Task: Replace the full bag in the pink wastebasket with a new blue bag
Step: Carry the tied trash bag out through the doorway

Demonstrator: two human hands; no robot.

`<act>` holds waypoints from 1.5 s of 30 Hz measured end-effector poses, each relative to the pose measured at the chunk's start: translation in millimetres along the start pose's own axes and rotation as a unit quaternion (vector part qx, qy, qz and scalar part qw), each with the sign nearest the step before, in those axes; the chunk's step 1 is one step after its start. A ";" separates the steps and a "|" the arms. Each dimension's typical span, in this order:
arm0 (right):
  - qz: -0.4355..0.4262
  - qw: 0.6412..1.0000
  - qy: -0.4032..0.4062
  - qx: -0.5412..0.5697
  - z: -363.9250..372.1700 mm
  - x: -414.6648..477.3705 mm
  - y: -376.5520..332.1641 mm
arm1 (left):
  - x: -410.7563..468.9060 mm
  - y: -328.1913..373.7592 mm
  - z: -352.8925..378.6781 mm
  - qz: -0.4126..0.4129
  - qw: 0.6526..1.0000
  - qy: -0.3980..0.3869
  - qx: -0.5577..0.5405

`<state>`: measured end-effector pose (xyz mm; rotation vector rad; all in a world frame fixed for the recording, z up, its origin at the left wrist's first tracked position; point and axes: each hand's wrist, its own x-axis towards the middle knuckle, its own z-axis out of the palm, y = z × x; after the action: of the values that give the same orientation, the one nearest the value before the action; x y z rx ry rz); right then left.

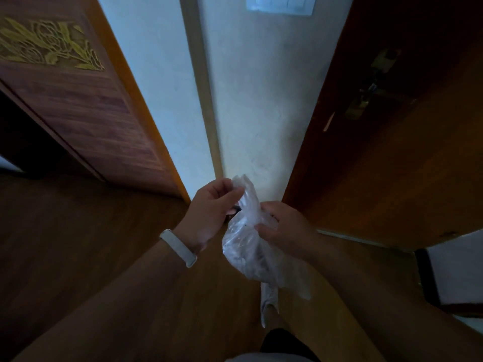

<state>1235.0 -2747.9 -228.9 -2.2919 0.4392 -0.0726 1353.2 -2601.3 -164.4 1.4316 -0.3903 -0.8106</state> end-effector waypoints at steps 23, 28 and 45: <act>-0.109 0.994 -0.010 -0.028 58.5 221.4 203.9 | 250.9 -121.3 -14.7 -0.129 0.989 0.072 -0.021; -0.125 0.990 0.019 -0.062 133.2 244.0 275.5 | 285.6 -215.8 -41.0 -0.162 0.982 0.077 -0.052; -0.106 0.981 -0.053 -0.154 351.6 315.2 505.8 | 391.7 -509.2 -99.3 -0.261 0.963 0.062 -0.003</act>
<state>1450.0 -2927.4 -861.6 -2.6261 0.1559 0.0133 1557.7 -2771.7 -757.5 1.5930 0.0972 -1.1310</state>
